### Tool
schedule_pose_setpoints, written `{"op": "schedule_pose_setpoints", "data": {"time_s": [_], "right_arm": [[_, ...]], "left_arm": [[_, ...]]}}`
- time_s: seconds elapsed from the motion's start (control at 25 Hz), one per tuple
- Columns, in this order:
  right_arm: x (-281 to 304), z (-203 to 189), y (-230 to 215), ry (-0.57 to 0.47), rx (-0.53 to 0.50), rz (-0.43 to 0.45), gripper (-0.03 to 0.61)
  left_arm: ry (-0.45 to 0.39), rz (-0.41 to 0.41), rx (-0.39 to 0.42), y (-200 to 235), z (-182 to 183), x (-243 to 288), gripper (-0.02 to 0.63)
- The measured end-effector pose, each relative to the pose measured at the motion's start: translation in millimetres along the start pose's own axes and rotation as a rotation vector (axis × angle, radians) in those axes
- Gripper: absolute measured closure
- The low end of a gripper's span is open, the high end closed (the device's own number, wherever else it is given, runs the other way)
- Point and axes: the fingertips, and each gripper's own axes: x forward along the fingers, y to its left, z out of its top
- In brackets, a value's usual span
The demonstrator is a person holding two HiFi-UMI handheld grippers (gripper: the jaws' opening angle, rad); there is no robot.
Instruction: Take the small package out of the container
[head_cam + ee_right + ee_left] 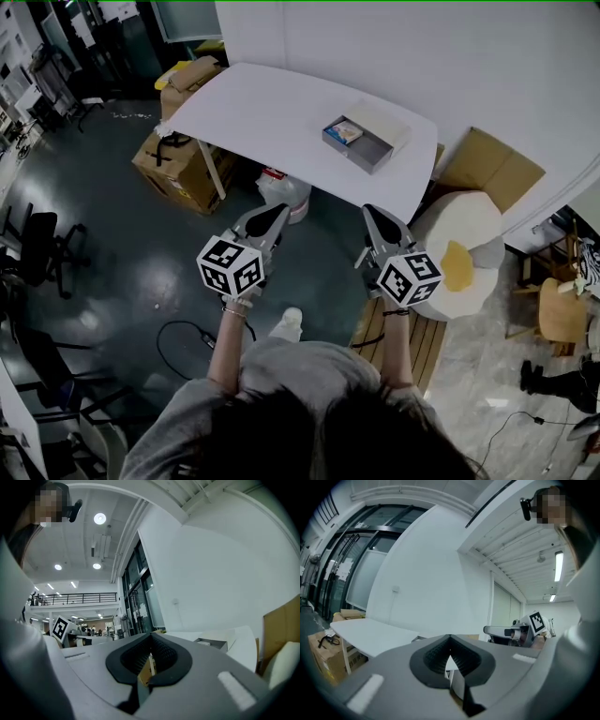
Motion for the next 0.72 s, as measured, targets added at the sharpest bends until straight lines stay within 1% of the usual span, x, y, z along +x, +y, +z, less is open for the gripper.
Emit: {"op": "schedule_pose_setpoints", "data": {"time_s": [0.32,0.72], "right_arm": [[34,-9,-11,0.014,0.017,-0.019,0.566],[76,-8,-28,0.010,0.034,-0.067,0.566]], "left_arm": [[0.007,-0.025,-0.020,31,-1,24,0.624],[0.017,-0.088,-0.032,69,9,64,0.624]]}}
